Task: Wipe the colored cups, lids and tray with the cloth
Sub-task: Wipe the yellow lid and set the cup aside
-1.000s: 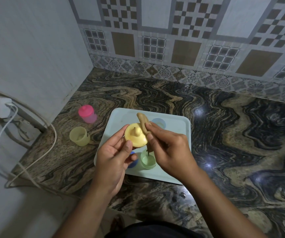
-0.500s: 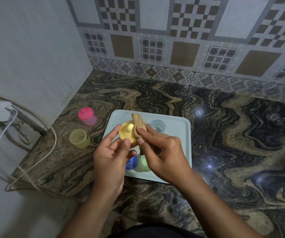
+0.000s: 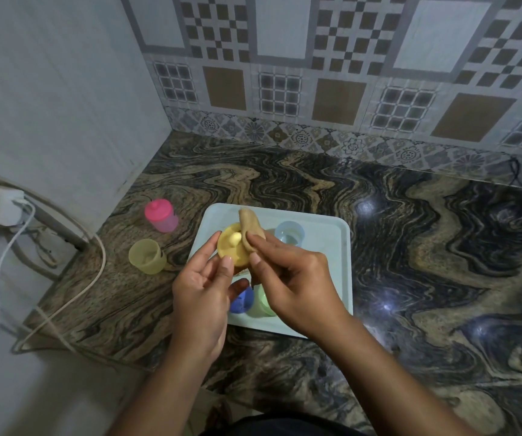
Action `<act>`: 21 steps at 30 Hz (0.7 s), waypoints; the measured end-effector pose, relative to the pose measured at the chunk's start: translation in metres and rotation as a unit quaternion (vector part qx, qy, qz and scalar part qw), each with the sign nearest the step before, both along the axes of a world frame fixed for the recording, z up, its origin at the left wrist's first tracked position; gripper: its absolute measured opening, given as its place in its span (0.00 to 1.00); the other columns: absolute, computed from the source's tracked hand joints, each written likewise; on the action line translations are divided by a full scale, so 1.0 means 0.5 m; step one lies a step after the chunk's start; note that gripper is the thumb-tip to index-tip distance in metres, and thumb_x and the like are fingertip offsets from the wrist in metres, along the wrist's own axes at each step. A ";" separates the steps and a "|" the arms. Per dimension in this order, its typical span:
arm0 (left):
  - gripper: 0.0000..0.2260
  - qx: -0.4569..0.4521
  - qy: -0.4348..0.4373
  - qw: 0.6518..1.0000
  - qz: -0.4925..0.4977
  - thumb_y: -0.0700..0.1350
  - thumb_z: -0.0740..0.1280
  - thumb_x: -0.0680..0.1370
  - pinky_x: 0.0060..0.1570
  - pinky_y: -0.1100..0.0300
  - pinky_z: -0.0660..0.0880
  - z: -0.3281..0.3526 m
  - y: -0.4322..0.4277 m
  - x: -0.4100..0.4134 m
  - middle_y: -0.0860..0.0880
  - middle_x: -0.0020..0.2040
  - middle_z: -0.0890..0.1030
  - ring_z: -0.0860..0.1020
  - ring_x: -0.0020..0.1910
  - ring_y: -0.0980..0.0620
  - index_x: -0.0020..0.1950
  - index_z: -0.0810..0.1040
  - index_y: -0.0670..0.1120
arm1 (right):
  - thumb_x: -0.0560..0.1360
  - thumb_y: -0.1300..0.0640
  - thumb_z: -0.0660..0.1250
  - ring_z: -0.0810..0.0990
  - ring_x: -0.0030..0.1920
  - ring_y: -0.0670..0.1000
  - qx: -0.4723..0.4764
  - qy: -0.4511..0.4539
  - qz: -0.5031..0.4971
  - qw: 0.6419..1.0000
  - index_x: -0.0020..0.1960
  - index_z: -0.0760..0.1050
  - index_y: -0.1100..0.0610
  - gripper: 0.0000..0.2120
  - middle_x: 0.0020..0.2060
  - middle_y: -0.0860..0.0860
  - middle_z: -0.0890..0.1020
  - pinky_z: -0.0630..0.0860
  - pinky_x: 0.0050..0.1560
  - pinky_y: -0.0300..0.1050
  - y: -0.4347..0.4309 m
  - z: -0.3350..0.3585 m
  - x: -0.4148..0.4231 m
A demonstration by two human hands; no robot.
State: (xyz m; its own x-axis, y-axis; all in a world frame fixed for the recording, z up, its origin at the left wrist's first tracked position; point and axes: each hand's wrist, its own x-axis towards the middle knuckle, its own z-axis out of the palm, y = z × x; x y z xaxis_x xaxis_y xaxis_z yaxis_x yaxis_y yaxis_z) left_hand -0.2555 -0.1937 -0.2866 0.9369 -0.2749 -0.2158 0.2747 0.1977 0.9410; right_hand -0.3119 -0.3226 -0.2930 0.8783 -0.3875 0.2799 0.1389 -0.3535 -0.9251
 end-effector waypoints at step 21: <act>0.23 -0.006 -0.012 0.999 -0.038 0.42 0.67 0.73 0.37 0.61 0.76 0.018 0.005 0.006 0.45 0.51 0.86 0.78 0.42 0.51 0.69 0.74 0.48 | 0.80 0.57 0.68 0.87 0.52 0.54 0.079 0.036 -0.026 0.996 0.64 0.81 0.54 0.14 0.55 0.55 0.86 0.83 0.51 0.57 -0.010 -0.004 0.001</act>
